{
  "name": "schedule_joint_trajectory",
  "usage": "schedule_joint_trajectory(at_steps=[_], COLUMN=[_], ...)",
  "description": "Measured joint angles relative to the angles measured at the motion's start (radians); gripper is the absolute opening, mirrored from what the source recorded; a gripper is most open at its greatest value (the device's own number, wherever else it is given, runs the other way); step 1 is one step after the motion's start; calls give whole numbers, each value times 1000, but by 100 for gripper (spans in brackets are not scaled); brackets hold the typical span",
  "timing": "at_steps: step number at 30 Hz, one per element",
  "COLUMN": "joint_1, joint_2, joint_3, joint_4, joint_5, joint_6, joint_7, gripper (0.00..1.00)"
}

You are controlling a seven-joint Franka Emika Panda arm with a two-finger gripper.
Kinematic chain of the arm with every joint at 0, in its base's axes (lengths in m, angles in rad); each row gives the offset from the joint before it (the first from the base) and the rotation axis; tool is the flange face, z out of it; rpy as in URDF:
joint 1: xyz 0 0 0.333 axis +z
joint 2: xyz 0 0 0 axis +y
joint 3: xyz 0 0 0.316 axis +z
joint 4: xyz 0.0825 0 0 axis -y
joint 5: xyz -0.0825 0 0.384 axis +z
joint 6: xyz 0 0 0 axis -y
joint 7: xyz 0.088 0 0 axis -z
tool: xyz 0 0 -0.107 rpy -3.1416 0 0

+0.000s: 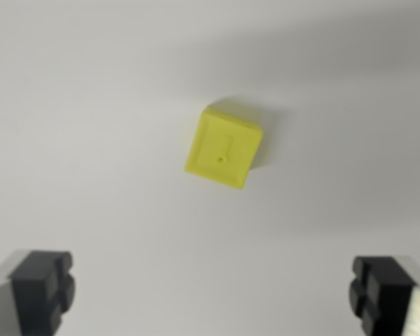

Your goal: Pick yellow cube

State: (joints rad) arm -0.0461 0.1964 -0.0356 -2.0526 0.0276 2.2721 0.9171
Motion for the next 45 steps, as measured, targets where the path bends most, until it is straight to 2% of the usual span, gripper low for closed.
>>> schedule_joint_trajectory(at_steps=[24,45], joint_1=[2,3], joint_2=[93,190], joint_3=[0,0], joint_4=[-42,-55], joint_5=[0,2], joint_6=[126,230], joint_7=[91,171], gripper=[100,100])
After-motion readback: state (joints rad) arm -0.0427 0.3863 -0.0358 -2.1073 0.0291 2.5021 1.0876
